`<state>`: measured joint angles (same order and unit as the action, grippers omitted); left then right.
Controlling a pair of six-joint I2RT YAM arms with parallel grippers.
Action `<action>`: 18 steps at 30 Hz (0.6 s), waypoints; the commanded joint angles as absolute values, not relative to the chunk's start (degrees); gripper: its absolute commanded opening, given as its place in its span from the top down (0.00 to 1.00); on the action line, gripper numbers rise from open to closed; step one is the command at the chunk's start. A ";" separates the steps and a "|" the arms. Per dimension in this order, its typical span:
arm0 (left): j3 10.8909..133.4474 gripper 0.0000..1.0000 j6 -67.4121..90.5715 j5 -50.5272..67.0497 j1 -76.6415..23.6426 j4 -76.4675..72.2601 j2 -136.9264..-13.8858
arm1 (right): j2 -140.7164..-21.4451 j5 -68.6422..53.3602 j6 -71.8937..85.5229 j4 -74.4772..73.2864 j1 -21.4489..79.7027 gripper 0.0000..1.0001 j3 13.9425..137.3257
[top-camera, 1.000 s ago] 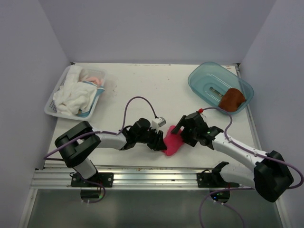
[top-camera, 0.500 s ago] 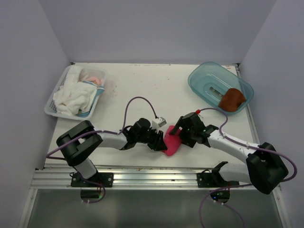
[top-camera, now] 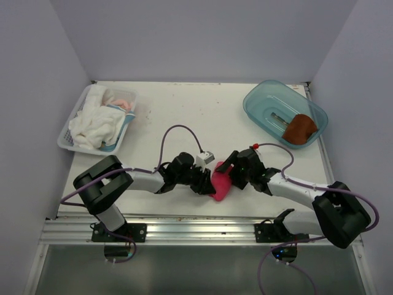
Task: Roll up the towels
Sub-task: Roll the towel, then place the rolled towel into the container
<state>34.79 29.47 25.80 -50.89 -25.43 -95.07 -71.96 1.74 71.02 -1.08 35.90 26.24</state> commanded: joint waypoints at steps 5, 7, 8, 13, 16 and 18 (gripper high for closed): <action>35.07 0.81 29.00 26.46 -50.45 -24.96 -96.06 | -76.73 3.16 71.45 -1.41 35.86 0.33 23.82; 35.07 0.80 28.92 26.54 -50.45 -24.70 -95.98 | -77.25 2.82 71.45 -0.80 35.86 0.42 23.73; 35.07 0.78 28.92 26.54 -50.45 -24.61 -95.98 | -77.60 2.81 71.46 -0.44 35.95 0.44 23.64; 34.45 0.56 28.39 26.37 -50.45 -23.29 -94.14 | -78.05 2.81 70.84 1.30 35.86 0.64 23.90; 34.89 0.30 27.77 26.11 -50.45 -20.66 -92.29 | -78.57 2.81 70.05 2.98 35.86 0.76 24.26; 35.07 0.24 27.34 26.10 -50.28 -17.86 -89.93 | -78.75 2.55 69.18 4.04 35.86 0.83 24.43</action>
<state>34.83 28.84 26.13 -50.63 -22.74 -93.78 -76.71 1.28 71.42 5.15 35.90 25.61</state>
